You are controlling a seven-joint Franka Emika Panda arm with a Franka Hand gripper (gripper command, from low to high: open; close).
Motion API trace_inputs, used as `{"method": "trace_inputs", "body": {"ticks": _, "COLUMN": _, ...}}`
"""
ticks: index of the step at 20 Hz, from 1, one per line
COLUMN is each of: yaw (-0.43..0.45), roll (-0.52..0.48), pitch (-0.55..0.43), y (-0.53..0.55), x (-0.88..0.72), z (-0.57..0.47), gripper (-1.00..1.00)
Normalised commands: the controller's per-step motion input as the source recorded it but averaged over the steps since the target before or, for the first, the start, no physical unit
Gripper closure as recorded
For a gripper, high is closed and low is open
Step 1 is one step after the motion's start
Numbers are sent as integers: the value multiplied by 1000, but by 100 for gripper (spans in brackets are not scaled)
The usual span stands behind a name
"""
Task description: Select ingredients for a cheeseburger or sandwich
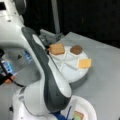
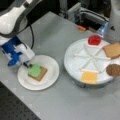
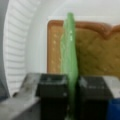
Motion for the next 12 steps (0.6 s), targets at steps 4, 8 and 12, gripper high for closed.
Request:
{"method": "trace_inputs", "body": {"ticks": 4, "yaw": 76, "roll": -202, "pitch": -24, "y": 89, "x": -144, "z": 52, "gripper": 100}}
{"method": "trace_inputs", "body": {"ticks": 8, "yaw": 79, "roll": -195, "pitch": -25, "y": 101, "x": -129, "z": 45, "gripper": 100}}
{"method": "trace_inputs", "body": {"ticks": 12, "yaw": 75, "roll": -191, "pitch": -25, "y": 132, "x": -129, "z": 31, "gripper": 100}}
